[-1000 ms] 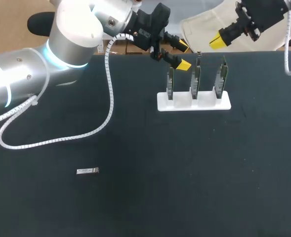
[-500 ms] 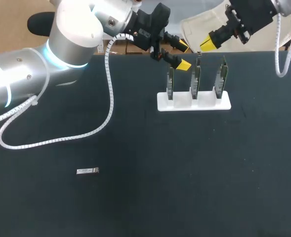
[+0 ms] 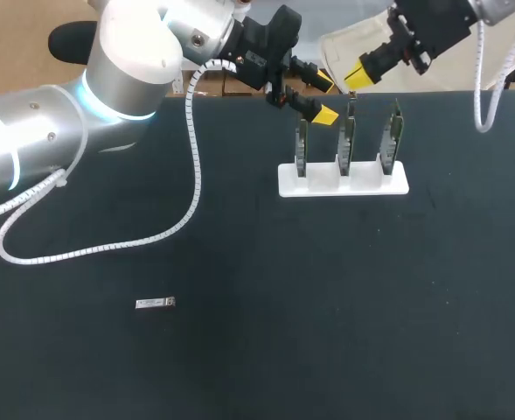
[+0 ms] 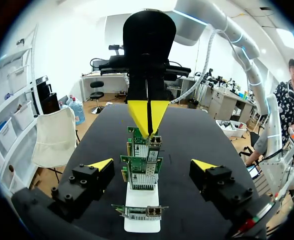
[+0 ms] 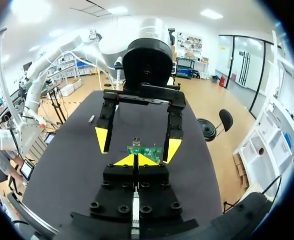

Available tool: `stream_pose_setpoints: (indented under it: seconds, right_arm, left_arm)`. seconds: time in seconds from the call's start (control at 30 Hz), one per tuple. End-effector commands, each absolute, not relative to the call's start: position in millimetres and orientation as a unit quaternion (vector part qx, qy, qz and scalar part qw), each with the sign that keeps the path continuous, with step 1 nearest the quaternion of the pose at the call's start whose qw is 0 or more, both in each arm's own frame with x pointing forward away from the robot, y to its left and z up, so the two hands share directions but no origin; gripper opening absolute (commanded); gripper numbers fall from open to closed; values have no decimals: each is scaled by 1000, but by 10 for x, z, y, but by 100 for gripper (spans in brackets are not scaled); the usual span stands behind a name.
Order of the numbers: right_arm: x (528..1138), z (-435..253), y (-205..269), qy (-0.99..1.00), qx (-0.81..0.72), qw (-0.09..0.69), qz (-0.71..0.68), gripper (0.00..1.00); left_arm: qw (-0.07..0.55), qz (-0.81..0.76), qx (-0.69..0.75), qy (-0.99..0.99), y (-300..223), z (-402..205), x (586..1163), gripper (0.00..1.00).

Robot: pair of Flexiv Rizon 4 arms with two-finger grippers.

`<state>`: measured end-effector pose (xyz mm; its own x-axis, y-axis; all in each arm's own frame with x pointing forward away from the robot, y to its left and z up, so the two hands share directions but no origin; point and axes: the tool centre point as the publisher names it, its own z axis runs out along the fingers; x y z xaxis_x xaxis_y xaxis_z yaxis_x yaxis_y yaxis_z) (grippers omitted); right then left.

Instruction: Pick up the optical module with the left hand, and insert it into the network port with the right hand.

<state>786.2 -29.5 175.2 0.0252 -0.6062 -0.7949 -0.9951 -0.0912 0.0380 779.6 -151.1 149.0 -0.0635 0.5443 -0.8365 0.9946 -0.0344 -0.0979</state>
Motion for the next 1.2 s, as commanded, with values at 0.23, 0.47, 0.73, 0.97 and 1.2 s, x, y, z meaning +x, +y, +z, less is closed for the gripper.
stream_pose_setpoints:
  seconds: [0.23,0.47,0.73,0.97,1.2]
  right_arm:
    - [7905,1680,-305,615,-657,274,339,0]
    - [7897,1610,-305,622,-652,266,342,0]
    - [7876,1502,-286,626,-653,253,343,0]
    - [7870,1459,-291,629,-650,251,345,0]
    - [7851,1433,-308,631,-647,249,348,0]
  left_arm:
    - [299,-374,615,627,-1516,1494,7810,100]
    - [299,-374,615,627,-1516,1494,7810,100]
    - [299,-374,615,627,-1516,1494,7810,100]
    - [299,-374,615,627,-1516,1494,7810,100]
    - [299,-374,615,627,-1516,1494,7810,100]
